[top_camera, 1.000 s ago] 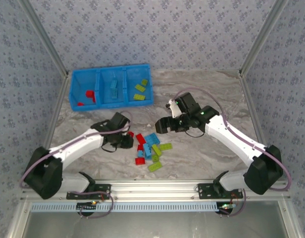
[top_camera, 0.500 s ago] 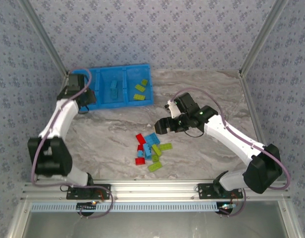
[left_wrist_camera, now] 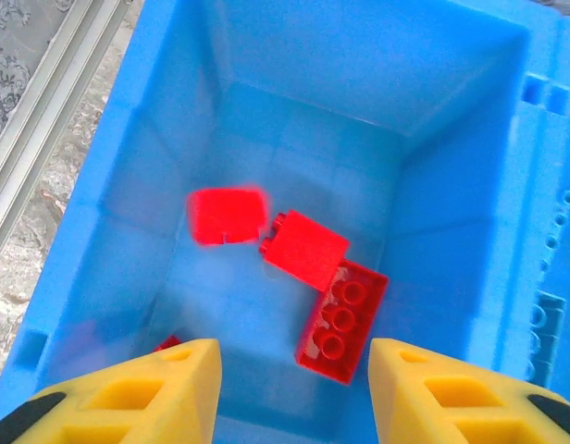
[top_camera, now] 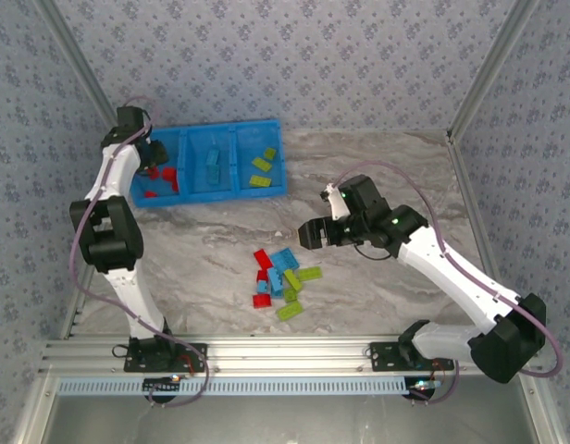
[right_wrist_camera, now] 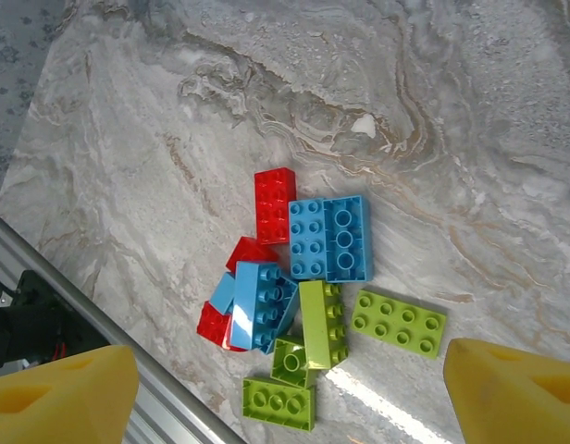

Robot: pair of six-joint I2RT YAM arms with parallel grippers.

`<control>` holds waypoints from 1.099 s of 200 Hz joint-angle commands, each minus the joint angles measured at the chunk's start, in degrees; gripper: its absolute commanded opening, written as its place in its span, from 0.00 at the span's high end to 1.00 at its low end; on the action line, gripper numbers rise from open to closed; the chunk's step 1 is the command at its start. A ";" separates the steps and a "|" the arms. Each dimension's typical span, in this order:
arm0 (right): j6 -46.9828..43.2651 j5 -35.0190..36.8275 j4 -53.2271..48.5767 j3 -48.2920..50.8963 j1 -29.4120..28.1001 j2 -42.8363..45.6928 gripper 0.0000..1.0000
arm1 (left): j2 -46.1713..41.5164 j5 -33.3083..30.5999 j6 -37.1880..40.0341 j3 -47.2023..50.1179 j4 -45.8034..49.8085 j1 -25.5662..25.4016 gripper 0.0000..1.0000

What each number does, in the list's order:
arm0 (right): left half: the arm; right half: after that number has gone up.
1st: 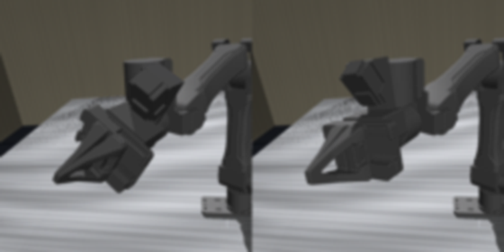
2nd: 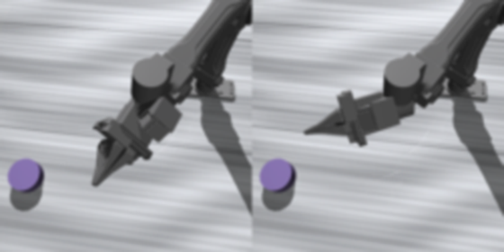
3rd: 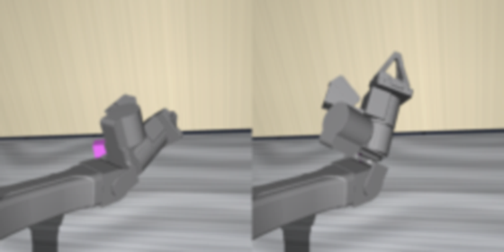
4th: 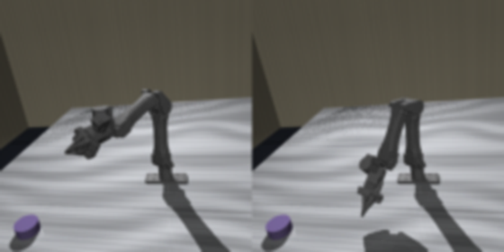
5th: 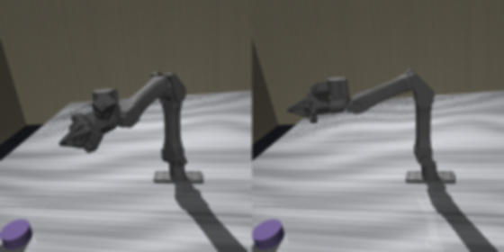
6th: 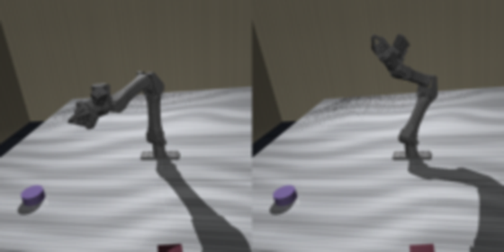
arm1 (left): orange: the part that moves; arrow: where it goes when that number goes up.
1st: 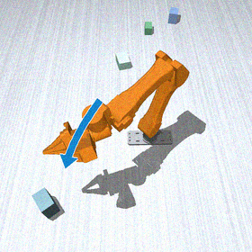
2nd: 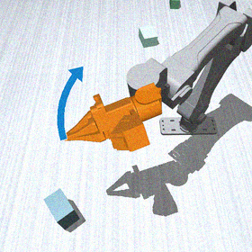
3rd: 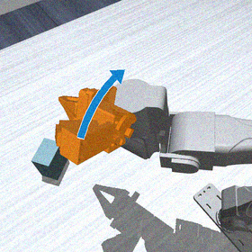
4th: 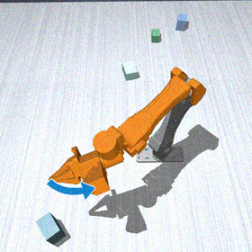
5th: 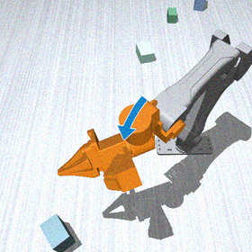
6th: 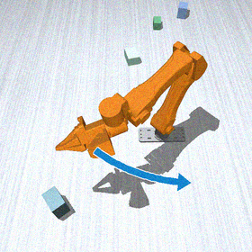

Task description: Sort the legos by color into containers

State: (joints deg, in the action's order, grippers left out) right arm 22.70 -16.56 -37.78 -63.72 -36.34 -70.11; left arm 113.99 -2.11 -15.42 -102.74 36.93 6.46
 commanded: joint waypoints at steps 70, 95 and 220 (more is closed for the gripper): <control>2.72 7.30 5.96 -1.03 -3.42 -10.51 0.13 | -47.86 9.29 21.68 32.27 -8.94 -23.47 0.55; 2.81 8.51 6.51 -2.98 -5.82 -17.30 0.14 | -58.70 17.15 41.78 43.16 -7.78 -32.82 0.51; 4.91 6.60 12.13 -2.71 -6.20 -34.73 0.36 | -68.18 23.73 57.11 61.34 -10.63 -37.83 0.21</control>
State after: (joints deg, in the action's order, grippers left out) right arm 27.49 -9.23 -26.33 -65.47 -42.85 -103.35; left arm 45.58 20.38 39.90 -41.98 27.83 -31.29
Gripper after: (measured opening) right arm 0.657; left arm 0.789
